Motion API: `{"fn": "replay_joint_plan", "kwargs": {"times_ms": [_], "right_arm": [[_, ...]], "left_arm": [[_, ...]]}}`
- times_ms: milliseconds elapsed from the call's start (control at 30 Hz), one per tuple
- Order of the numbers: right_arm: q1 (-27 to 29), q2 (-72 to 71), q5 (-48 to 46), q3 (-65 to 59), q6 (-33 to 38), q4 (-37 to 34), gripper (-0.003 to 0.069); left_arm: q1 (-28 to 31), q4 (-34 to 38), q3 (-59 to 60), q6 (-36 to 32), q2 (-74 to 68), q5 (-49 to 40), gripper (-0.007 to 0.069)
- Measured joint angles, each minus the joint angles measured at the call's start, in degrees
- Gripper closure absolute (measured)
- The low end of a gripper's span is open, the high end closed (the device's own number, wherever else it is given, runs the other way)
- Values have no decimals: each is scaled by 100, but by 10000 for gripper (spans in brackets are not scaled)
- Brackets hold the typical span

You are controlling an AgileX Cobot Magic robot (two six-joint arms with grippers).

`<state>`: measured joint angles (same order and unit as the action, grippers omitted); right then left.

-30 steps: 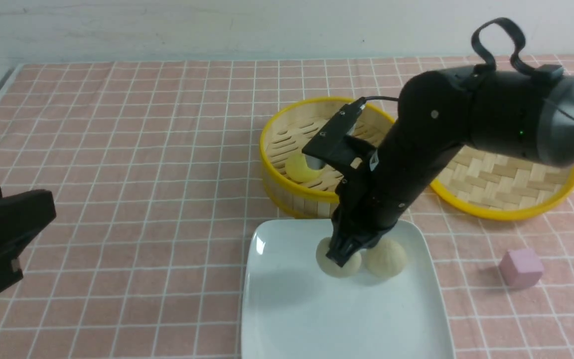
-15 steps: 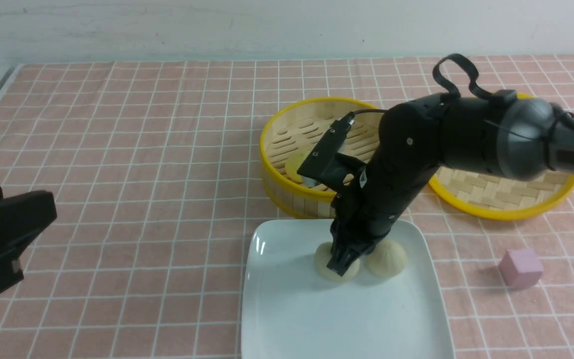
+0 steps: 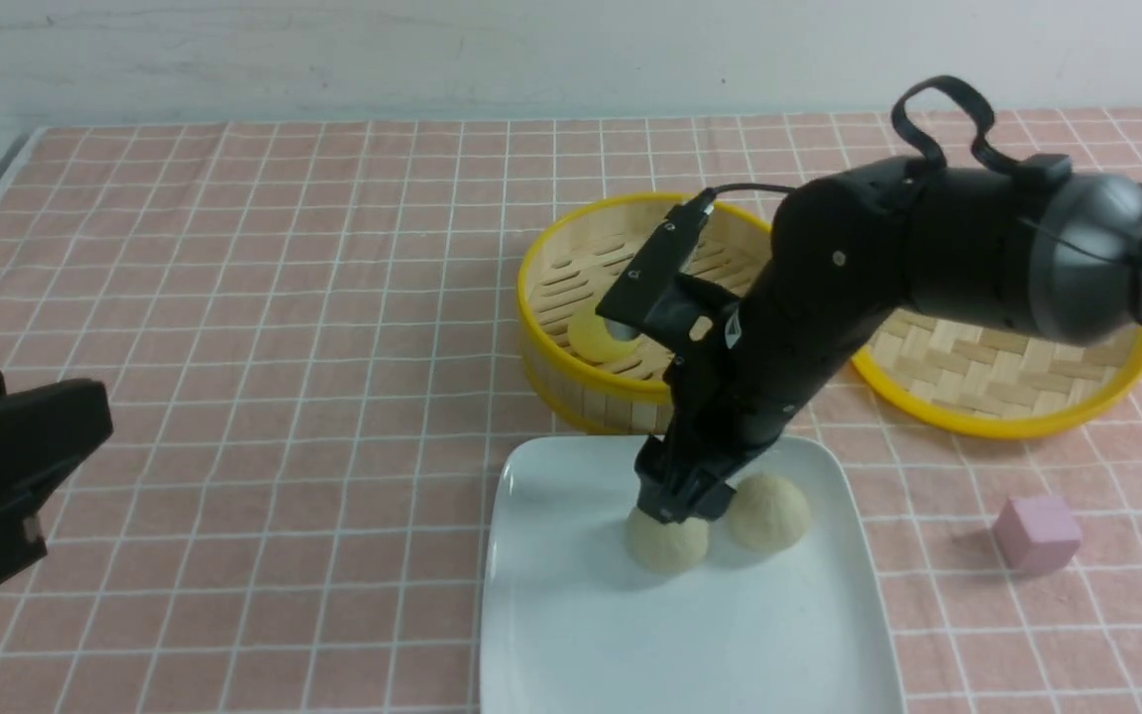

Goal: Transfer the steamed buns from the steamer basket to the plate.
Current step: Use the left arm to grab the steamed stuffed bun that is closest to it

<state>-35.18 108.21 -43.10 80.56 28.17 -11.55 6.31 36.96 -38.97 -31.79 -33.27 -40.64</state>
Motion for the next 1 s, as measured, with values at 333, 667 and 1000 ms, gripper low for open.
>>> {"fn": "replay_joint_plan", "kwargs": {"times_ms": [333, 667, 1000], "right_arm": [[0, -1606, 730, -5, -1824, 1615, 184], [0, -3287, -20, -5, -4769, 4544, 206], [5, -4630, -831, -5, -5288, 5154, 313]], "left_arm": [[0, 0, 0, 0, 0, 0, 204], [0, 0, 0, 0, 0, 0, 204], [0, 0, 0, 0, 0, 17, 204]]}}
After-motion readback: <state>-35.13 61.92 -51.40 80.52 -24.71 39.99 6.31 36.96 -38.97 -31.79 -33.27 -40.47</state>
